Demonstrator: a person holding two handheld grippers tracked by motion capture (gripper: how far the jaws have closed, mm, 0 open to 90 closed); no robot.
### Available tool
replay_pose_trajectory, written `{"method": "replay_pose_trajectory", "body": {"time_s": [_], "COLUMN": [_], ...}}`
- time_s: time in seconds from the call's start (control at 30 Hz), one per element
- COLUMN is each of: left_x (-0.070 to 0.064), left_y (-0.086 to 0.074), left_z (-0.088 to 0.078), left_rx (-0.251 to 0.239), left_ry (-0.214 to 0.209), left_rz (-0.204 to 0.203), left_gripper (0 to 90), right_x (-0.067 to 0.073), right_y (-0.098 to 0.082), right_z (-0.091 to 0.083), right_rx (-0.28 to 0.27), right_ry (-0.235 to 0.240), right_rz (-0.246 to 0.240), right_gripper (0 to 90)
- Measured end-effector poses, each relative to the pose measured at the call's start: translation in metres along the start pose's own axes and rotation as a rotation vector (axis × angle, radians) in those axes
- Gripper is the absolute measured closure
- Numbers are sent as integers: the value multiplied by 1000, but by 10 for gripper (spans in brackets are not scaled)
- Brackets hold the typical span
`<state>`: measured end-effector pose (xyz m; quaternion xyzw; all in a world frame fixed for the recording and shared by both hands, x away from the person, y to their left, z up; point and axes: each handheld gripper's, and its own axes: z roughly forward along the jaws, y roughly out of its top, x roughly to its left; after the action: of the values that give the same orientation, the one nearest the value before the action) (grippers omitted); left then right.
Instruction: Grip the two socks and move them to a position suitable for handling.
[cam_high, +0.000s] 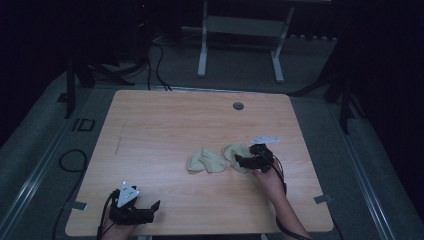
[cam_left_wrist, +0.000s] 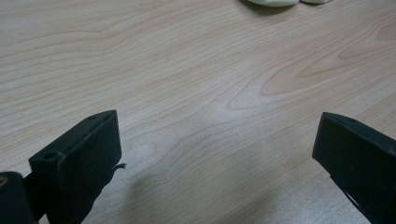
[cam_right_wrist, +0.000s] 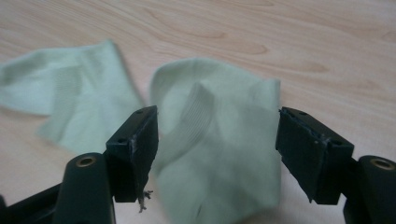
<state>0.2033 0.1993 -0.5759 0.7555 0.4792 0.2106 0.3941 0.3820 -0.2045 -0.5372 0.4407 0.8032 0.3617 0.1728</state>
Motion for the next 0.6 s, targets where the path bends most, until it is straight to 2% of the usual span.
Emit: {"method": "replay_pose_trajectory", "body": {"time_s": [0.1,0.17,0.3,0.4,0.43,0.47,0.5,0.6], "left_x": [0,1,1,1,1,2,2,1], "left_y": [-1,-1,-2,-2,-2,-3,-3,-3], "left_z": [1,1,2,1,1,1,1,2], "left_rx": [7,13,14,12,12,14,15,20], "left_ry": [-1,-1,0,1,0,-1,0,-1], "left_rz": [6,13,9,9,9,10,11,12], "left_gripper": [11,11,12,12,12,12,12,12], "right_x": [1,0,1,3,4,5,5,6], "right_y": [6,8,10,7,5,4,3,1], "right_z": [13,18,31,41,42,41,41,38], "right_rx": [20,25,52,88,74,70,63,37], "right_ry": [-15,-9,-37,-70,-80,-78,-79,-79], "right_rz": [3,14,11,-18,-40,-39,-40,-54], "right_gripper": [272,267,239,240,251,262,300,490]}}
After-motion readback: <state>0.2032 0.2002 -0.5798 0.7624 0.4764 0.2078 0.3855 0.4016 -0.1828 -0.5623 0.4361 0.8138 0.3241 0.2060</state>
